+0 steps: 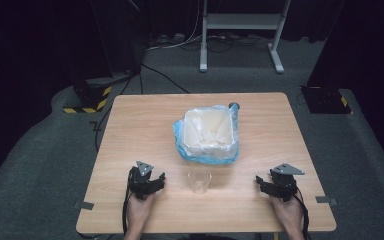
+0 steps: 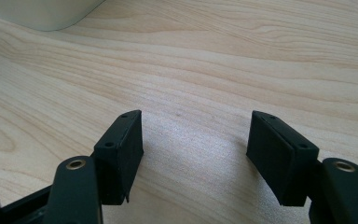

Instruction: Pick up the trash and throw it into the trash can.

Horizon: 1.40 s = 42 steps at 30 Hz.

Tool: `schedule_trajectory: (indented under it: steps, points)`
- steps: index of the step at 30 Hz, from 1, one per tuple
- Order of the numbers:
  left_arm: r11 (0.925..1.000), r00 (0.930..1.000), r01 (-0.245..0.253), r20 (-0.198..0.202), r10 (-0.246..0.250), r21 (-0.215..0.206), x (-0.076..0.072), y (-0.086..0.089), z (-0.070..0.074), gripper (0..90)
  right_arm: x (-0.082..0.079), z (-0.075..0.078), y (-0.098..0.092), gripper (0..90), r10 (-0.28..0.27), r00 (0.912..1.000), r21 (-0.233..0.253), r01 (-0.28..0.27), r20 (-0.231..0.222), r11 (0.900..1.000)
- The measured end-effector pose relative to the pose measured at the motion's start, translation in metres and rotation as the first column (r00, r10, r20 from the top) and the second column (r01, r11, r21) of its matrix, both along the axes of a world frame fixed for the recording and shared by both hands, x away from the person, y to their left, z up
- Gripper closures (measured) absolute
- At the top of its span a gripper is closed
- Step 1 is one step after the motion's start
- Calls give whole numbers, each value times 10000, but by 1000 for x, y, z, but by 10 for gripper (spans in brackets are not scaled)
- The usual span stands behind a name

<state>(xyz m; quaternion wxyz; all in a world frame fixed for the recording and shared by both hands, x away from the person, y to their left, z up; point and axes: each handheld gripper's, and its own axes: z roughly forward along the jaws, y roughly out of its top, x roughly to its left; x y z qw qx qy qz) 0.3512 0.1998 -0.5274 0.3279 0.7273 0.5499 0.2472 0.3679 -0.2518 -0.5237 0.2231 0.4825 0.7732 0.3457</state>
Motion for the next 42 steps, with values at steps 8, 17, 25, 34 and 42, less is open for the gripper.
schedule_trajectory:
  steps: [8, 17, 25, 34, 42]
  points:
    - [10000, 10000, 65, -36, -65, -44, 0, 0, 0, 288, 0, 0, 0, 354, -12, 10000, -2, 12, 4, 10000]
    - [10000, 9999, -3, -147, 4, 53, 1, -1, 0, 212, 0, 0, 0, 353, -18, 10000, -3, 18, 1, 10000]
    - [9996, 9997, 212, -114, -210, 174, -2, -4, 1, 235, -1, 0, 0, 349, -79, 10000, 7, 79, -13, 10000]
    - [9958, 9958, 897, -200, -894, 165, -7, -9, 3, 228, -1, 0, 1, 349, -89, 10000, 14, 89, -20, 10000]
    - [9893, 9894, 1437, -198, -1442, -261, -10, -11, 7, 208, -1, 0, 0, 349, -78, 10000, 3, 78, -12, 10000]
